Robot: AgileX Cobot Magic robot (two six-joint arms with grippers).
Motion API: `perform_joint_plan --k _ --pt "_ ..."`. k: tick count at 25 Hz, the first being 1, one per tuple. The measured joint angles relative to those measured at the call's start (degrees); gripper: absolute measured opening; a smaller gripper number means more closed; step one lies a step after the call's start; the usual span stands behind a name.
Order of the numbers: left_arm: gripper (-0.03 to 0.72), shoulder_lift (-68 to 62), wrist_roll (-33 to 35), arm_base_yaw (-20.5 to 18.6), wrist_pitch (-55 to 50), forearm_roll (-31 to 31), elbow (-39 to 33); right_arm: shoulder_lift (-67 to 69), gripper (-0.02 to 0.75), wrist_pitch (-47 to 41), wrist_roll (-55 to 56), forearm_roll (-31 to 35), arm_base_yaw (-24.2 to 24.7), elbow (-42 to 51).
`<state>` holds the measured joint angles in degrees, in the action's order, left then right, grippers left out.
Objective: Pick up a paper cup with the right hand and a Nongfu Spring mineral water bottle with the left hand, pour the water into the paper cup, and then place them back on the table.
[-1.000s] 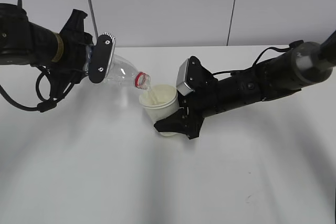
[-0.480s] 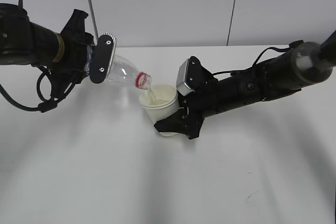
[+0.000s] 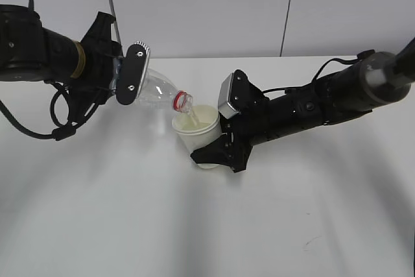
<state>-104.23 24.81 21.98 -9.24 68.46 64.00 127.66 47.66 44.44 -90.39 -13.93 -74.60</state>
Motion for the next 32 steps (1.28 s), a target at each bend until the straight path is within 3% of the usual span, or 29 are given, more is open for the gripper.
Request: perform_joint_plan --k 10,19,23,32 --pt "0.377 0.0 -0.3 0.1 0.0 -0.1 0.0 0.0 0.492 -0.1 0.0 0.0 0.0 0.0" --pt "0.377 0.0 -6.8 0.1 0.0 -4.4 0.0 0.0 0.492 -0.1 -0.8 3.3 0.0 0.0" --pt "0.377 0.0 -7.2 0.1 0.0 -10.6 0.0 0.0 0.492 -0.2 -3.0 7.2 0.0 0.0" --pt "0.377 0.0 -7.8 -2.1 6.9 -34.8 0.0 0.0 0.492 -0.4 -6.9 14.6 0.0 0.0"
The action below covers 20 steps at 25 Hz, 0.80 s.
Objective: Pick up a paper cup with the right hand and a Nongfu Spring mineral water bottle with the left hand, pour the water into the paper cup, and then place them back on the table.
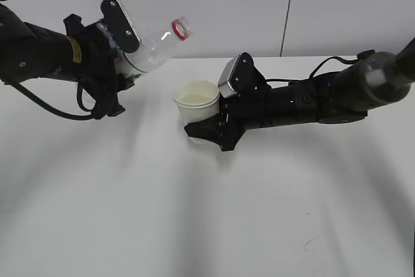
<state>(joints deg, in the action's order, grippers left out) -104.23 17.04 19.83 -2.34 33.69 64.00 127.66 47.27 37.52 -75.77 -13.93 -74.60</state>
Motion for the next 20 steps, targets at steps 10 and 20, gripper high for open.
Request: perform_joint_plan --k 10,20 --pt "0.376 0.0 -0.1 -2.6 8.6 -17.2 -1.0 0.0 0.492 -0.6 -2.7 9.4 0.0 0.0" --pt "0.375 -0.1 -1.6 -2.9 24.9 -26.9 -8.7 0.0 0.492 -0.9 -4.2 16.2 1.8 0.0"
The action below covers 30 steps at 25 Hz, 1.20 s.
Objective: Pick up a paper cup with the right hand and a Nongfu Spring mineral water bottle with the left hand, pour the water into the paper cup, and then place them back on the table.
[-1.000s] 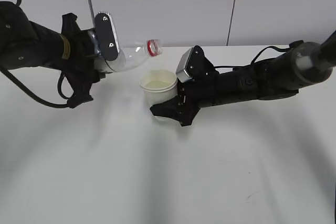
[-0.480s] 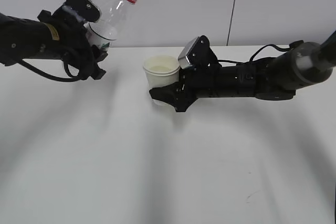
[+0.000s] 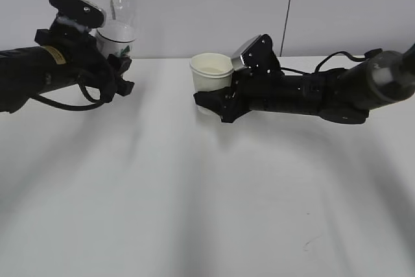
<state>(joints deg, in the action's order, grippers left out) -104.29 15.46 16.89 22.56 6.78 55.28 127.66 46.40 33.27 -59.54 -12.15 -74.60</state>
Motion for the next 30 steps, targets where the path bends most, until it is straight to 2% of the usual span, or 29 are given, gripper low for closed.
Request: perform_joint_plan --k 5,11,21,25,30 --pt "0.375 -0.7 -5.3 -1.1 8.5 -2.0 -3.1 0.0 0.492 0.0 -0.1 3.7 1.5 0.0" --pt "0.374 -3.3 -6.8 -1.1 15.9 -2.0 -6.2 0.0 0.492 -0.6 -2.6 7.3 2.6 0.0" --pt "0.374 -10.0 -10.4 -1.1 27.0 -1.3 -7.0 0.0 0.492 -4.2 -10.8 15.7 3.3 0.0" --pt "0.374 -11.8 -12.3 -1.1 29.2 0.1 -7.0 1.8 0.492 -3.8 -15.3 22.5 3.3 0.3" --pt "0.374 -13.9 -16.3 -1.1 31.4 5.8 -7.0 4.7 0.492 -3.4 -18.4 29.0 3.4 0.6"
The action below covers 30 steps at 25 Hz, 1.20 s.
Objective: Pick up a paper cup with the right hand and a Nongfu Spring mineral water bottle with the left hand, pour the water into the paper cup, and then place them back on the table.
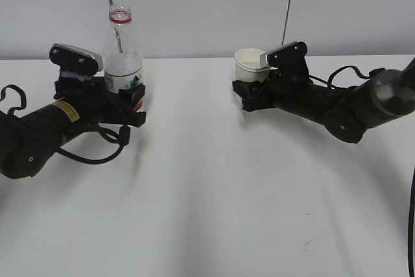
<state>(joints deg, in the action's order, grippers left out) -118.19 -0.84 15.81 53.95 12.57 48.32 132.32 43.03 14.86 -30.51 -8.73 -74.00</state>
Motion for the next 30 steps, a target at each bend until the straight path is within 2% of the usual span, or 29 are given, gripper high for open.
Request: perform_joint_plan --k 6,15,30 --pt "0.373 -3.8 -1.9 0.0 4.5 4.2 0.0 1.3 0.492 2.5 -4.0 5.0 0.0 0.8" --pt "0.373 -7.2 -3.3 0.0 11.6 8.3 0.1 5.0 0.492 9.1 -5.6 6.2 0.0 2.0" --pt "0.373 -8.2 -3.5 0.0 13.2 8.8 0.5 5.0 0.492 9.1 -6.0 6.3 0.0 2.0"
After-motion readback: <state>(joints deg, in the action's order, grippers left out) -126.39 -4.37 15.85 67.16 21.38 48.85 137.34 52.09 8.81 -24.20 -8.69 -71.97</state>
